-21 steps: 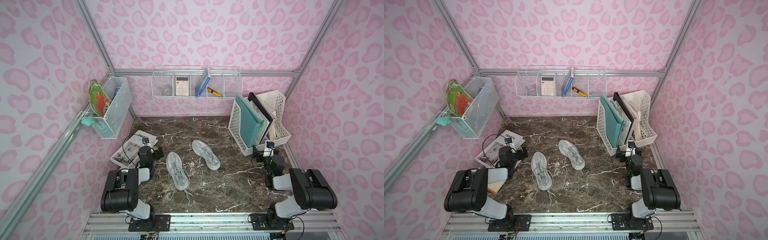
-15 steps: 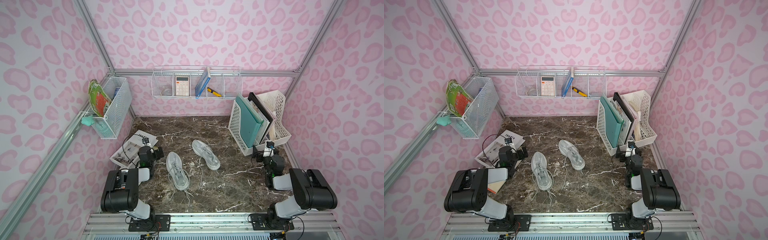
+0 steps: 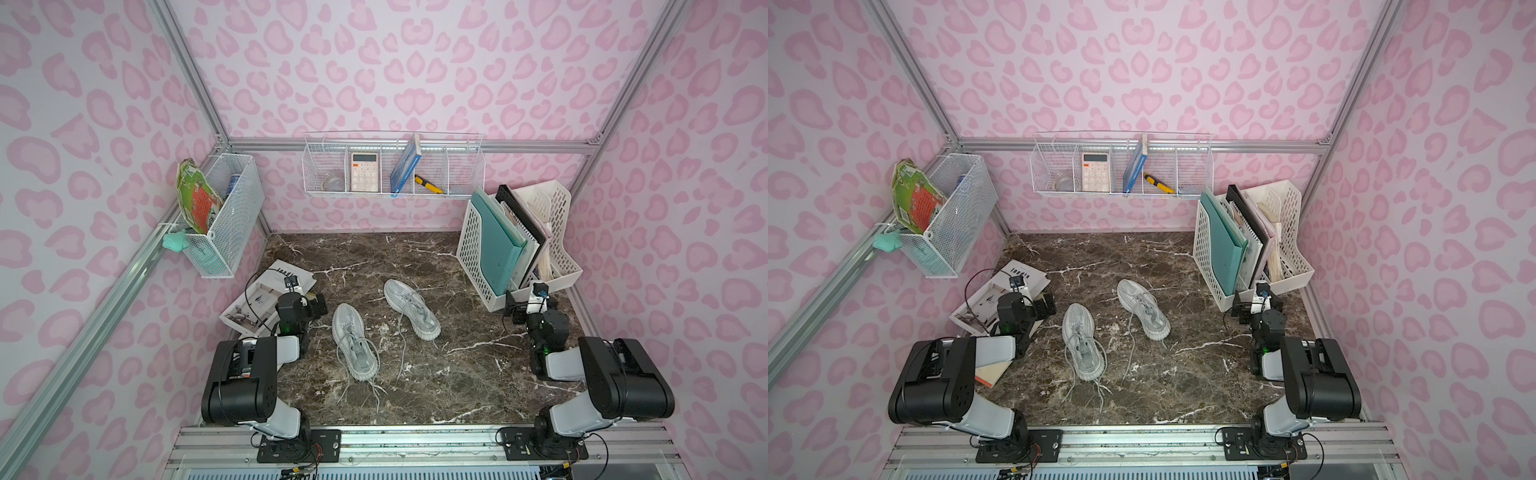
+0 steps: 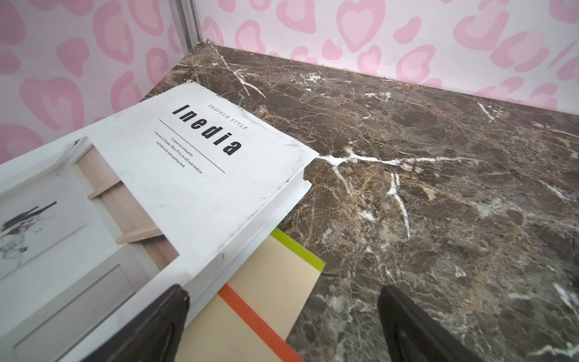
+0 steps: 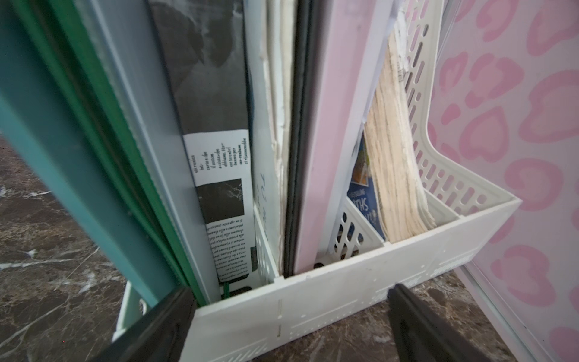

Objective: Tie the shoes
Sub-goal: Adjust the shoe at the center of the board.

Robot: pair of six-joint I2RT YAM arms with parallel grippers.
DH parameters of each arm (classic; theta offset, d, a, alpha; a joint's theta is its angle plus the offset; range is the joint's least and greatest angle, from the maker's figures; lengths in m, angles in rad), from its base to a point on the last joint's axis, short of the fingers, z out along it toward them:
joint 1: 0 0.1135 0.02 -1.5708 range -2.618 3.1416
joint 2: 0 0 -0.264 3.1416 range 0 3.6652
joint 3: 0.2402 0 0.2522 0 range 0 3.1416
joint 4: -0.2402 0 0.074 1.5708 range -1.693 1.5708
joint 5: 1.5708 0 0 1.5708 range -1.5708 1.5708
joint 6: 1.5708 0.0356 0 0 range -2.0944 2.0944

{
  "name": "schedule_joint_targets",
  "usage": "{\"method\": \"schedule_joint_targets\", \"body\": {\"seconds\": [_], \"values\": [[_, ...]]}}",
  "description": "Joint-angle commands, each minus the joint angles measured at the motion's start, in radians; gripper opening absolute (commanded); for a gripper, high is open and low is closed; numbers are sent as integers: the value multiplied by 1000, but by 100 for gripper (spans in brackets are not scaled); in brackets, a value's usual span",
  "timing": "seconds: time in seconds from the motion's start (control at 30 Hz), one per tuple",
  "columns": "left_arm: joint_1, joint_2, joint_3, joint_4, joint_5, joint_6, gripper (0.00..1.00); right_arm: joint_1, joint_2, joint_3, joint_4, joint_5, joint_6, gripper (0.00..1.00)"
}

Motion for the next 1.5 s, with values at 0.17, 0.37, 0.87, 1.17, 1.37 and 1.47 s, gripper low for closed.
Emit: {"method": "schedule_joint_targets", "body": {"seconds": [0.17, 0.37, 0.87, 1.17, 1.37, 1.47], "values": [[0, -85, 67, -203, -67, -33, 99, 18, -151, 41, -203, 148, 53, 99], [1, -120, 384, -825, -30, -247, 81, -11, -435, 82, -512, 185, 238, 99], [-225, -406, 352, -1224, 183, -511, 85, 689, -330, 493, -1128, -65, 156, 99], [-300, -474, 330, -1395, 198, -533, 84, 747, 23, 763, -1300, -117, 130, 87], [-379, -424, 372, -1403, 188, -494, 80, 710, 89, 804, -1369, -133, 96, 77], [-453, -389, 413, -1370, 139, -466, 80, 640, 93, 772, -1361, -198, 104, 71]]}}
